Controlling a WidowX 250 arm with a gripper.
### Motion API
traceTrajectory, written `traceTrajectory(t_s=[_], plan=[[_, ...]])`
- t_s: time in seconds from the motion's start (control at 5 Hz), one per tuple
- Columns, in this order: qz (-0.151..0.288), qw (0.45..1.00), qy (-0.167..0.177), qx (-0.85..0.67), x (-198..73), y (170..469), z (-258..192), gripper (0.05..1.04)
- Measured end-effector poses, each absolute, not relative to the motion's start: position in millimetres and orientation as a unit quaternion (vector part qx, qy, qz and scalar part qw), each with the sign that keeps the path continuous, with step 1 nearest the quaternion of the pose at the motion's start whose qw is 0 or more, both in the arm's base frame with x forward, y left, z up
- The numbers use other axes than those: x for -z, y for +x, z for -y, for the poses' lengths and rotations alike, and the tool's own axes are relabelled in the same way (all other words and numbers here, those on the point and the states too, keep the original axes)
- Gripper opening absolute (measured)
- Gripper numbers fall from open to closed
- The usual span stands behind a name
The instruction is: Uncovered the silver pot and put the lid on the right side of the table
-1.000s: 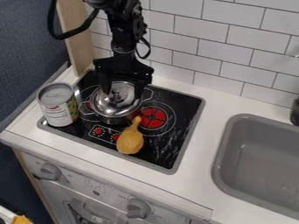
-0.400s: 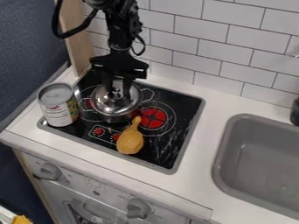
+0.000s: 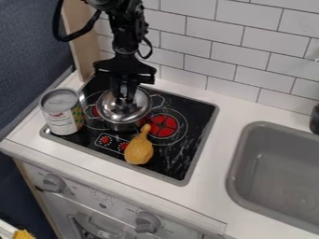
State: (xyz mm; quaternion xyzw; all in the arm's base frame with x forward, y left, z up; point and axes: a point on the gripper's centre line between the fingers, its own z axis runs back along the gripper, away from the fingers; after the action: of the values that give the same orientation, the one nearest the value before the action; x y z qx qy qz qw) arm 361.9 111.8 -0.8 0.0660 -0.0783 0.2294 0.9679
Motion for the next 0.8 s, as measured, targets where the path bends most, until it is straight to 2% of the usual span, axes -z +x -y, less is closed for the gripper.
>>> traceTrajectory(t_s=[0.2, 0.4, 0.8], plan=[[0.052, 0.973, 0.059, -0.216, -1, 355, -108, 0.278], [0.055, 0.972, 0.077, -0.215, -22, 356, -109, 0.278], [0.073, 0.980, 0.081, -0.166, -58, 368, -62, 0.278]])
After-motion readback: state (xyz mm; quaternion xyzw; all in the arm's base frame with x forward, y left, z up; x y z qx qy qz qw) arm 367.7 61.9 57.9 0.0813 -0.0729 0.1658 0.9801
